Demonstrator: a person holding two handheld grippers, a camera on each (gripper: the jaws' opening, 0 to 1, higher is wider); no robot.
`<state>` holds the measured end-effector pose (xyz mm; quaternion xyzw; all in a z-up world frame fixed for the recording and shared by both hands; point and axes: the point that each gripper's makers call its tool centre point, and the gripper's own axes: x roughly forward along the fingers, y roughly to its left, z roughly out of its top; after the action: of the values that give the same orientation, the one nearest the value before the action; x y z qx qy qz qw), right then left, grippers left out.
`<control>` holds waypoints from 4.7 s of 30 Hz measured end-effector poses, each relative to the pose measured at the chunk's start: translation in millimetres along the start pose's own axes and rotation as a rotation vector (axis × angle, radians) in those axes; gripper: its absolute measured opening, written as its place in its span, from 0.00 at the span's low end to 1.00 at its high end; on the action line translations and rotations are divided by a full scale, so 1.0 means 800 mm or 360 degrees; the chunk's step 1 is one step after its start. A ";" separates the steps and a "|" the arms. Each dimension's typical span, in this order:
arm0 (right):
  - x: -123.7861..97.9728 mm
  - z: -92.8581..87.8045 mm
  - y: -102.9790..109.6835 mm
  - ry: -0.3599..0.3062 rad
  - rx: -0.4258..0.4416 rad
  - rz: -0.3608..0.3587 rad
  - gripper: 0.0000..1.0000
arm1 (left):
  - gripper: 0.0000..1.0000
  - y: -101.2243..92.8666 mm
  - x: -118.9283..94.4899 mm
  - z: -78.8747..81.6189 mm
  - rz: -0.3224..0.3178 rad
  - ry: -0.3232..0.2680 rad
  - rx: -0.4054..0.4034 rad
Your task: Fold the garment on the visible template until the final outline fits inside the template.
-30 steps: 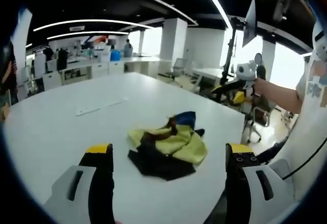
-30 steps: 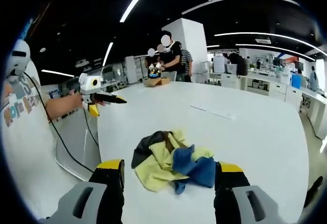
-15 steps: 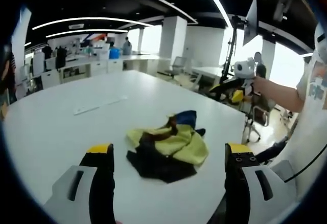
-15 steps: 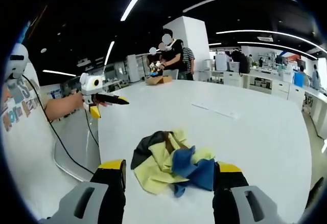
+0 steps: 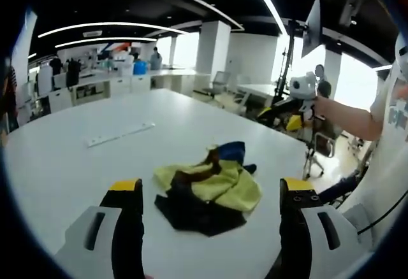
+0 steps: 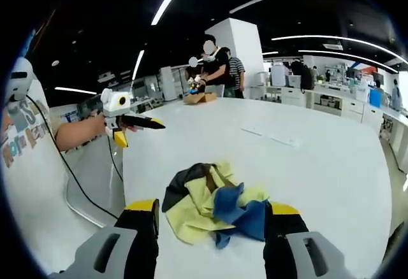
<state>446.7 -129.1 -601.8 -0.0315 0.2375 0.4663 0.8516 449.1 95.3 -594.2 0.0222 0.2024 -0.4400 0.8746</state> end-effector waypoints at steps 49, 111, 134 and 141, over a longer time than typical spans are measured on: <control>0.051 0.019 -0.042 0.0105 -0.0016 0.0042 0.56 | 0.79 0.030 0.048 -0.009 -0.0049 0.0093 -0.0034; 0.123 -0.009 -0.062 0.0336 0.0020 0.0103 0.33 | 0.48 0.073 0.116 -0.052 -0.0038 0.0291 -0.0146; 0.147 -0.034 -0.076 0.0453 0.0006 0.0058 0.19 | 0.37 0.084 0.143 -0.073 0.0008 0.0361 -0.0219; 0.151 -0.040 -0.077 0.0484 0.0008 0.0054 0.16 | 0.34 0.089 0.145 -0.089 0.0044 0.0447 -0.0114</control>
<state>539.2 -78.8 -692.7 -0.0958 0.3654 0.4697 0.7979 542.5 65.8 -712.9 0.0552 0.3380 -0.4131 0.8438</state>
